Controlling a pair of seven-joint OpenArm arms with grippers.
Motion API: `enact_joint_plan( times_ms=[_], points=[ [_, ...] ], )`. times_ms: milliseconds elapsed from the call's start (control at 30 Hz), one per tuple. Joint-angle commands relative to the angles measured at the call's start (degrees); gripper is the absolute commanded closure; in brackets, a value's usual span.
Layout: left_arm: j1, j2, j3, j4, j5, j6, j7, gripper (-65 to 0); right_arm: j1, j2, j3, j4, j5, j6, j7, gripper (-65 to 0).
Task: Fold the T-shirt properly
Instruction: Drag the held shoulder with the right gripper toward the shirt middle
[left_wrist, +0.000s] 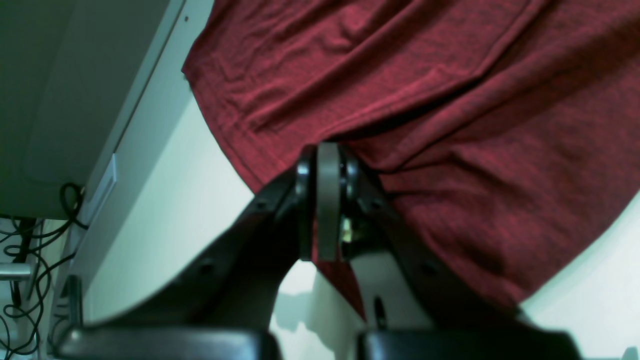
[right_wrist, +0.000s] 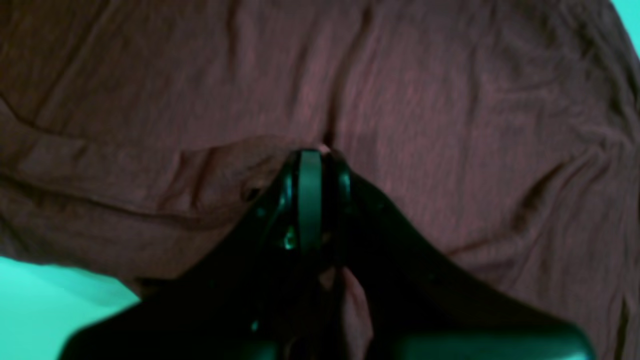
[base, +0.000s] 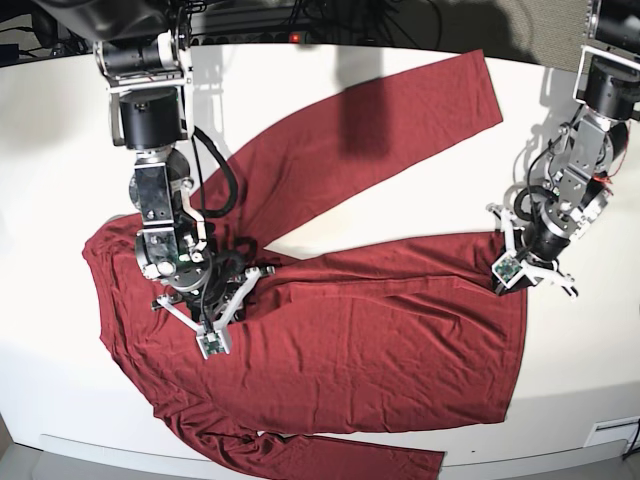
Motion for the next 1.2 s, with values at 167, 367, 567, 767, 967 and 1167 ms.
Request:
enact_joint_plan(
  times_ms=[167, 367, 567, 767, 967, 1167],
  points=[
    [-1.42, -0.66, -0.44, 0.72, -0.39, 1.07, -1.16, 0.0, 1.73, 0.15, 0.13, 0.85, -0.50, -0.42, 4.13, 0.0],
    [-1.40, -0.68, -0.44, 0.72, -0.39, 1.07, 2.10, 0.0, 1.62, 0.33, 0.13, 0.85, -3.41, -0.42, 4.17, 0.0],
    [-1.40, -0.66, -0.44, 0.72, -0.39, 1.09, 2.21, 0.0, 1.60, 0.31, 0.13, 0.85, -9.33, -0.42, 7.21, -25.3],
    [-1.31, -0.66, -0.44, 0.72, -0.42, 1.09, 2.01, 0.0, 1.62, 0.31, 0.13, 0.85, -10.23, -0.44, 9.92, -40.5],
    [-1.44, -0.68, -0.44, 0.72, -0.39, 1.09, 0.72, 0.0, 1.62, 0.31, 0.13, 0.85, -10.21, -0.46, 10.73, -40.5],
    [-1.44, -0.72, -0.44, 0.72, -0.35, 6.58, 0.09, -10.6, 1.62, 0.31, 0.13, 0.85, -10.19, -0.44, 11.82, -40.5]
  ],
)
